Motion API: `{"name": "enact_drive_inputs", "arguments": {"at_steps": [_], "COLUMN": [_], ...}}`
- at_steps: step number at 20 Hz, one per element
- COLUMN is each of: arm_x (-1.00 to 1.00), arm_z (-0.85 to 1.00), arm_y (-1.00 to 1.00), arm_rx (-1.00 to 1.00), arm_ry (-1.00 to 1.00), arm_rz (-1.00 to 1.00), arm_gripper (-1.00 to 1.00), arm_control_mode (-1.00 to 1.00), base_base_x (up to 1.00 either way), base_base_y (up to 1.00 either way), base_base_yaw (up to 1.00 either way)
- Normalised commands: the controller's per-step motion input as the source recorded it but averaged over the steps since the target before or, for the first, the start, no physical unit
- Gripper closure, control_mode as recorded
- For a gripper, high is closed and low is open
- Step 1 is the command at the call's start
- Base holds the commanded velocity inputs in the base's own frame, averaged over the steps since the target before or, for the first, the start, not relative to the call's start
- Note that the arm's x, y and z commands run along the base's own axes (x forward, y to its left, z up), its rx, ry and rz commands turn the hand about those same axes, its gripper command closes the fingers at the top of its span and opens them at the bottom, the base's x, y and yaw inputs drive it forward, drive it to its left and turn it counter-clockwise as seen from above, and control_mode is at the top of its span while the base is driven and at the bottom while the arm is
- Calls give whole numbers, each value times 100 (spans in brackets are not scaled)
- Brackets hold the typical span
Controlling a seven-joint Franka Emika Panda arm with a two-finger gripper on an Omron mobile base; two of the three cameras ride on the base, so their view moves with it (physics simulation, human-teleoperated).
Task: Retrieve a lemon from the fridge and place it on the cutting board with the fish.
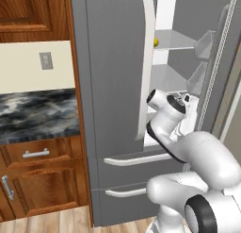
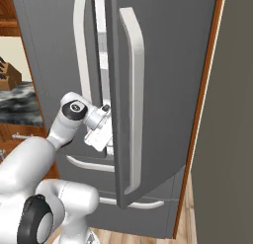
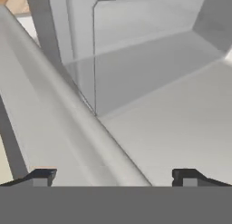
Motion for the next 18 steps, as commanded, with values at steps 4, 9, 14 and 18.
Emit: {"name": "enact_drive_inputs", "arguments": {"at_steps": [4,9,14,18], "arm_x": [-99,-91,-22,1], "arm_z": [0,0,-1,13], "arm_y": [-100,-100,3,90], "arm_rx": [0,0,-1,-4], "arm_ry": [0,0,6,6], "arm_rz": [3,1,4,8], "arm_gripper": [-100,-100,-100,-100], "arm_control_mode": [-100,-100,-100,-100], "base_base_x": [0,0,0,0], "base_base_y": [0,0,0,0], "base_base_yaw": [0,0,0,0]}}
